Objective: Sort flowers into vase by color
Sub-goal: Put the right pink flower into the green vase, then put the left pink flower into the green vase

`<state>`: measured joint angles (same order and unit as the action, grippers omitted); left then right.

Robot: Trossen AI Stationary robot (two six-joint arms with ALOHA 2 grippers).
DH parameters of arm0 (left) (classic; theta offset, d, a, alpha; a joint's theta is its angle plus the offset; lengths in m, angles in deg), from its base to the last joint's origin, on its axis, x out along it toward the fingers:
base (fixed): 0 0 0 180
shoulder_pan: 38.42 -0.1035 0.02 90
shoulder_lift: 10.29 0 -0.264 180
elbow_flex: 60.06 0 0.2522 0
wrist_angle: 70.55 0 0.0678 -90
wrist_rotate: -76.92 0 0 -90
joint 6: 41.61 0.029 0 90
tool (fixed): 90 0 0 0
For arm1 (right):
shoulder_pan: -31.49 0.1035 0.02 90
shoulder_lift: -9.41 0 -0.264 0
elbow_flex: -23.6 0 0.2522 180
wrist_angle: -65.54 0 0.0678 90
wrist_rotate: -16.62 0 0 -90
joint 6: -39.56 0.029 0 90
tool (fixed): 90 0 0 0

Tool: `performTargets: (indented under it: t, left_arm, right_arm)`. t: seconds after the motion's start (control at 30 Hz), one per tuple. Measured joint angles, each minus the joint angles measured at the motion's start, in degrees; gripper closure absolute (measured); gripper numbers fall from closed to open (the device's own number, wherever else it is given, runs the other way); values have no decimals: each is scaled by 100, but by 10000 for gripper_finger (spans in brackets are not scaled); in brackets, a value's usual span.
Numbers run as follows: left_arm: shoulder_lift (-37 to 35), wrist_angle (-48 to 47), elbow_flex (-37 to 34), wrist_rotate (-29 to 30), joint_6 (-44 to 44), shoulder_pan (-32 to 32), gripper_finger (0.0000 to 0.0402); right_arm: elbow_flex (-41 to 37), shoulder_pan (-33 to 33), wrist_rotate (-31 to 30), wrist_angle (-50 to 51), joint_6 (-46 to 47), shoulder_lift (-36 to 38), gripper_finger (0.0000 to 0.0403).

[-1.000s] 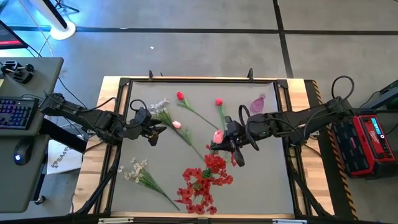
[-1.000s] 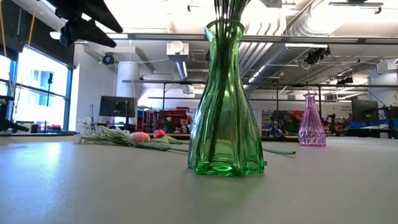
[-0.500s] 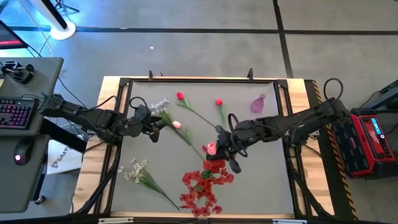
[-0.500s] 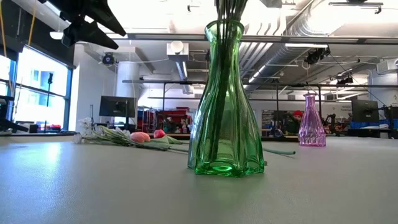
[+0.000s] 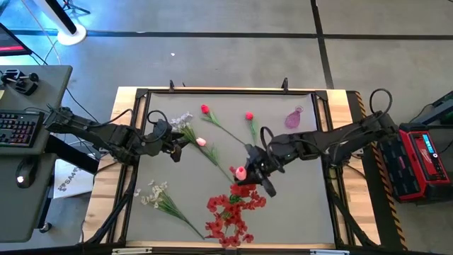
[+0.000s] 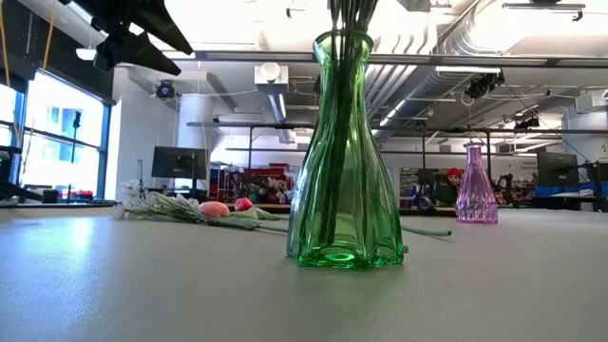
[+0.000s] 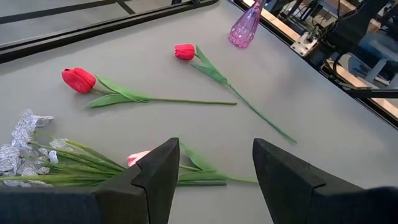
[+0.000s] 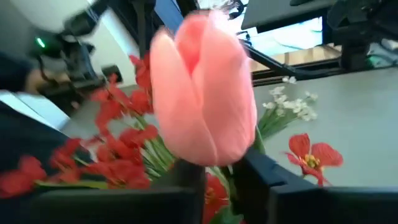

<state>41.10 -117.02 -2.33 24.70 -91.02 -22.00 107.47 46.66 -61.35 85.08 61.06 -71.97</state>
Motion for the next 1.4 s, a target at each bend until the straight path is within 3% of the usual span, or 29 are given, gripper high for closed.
performTargets:
  t: [0.27,0.43,0.57,0.7,0.83,1.0,1.2,1.4]
  left_arm:
    - [197,13,0,133,-141,-1,208]
    - [554,310,0,79,-112,-9,208]
    - [1104,618,0,-95,-549,-196,208]
    - [1798,718,0,-212,-1967,-467,213]
    - [2499,1282,0,-295,-3127,-661,225]
    - [3279,2019,6,-384,-3362,-849,238]
    - [3897,2017,33,-604,-4323,-931,241]
    - [4333,2021,35,-753,-4587,-981,241]
  right_arm:
    - [0,-210,586,-421,888,43,156]
    - [0,-424,941,-1375,1317,181,97]
    - [0,-704,854,-1724,1551,470,90]
    - [0,-1054,307,-1483,1945,828,89]
    - [2,-1334,147,-1021,1957,1129,89]
    - [1,-1670,154,-583,1901,1372,89]
    - [0,-2115,635,-243,1900,1571,89]
    - [0,-2517,1255,-207,1900,1625,89]
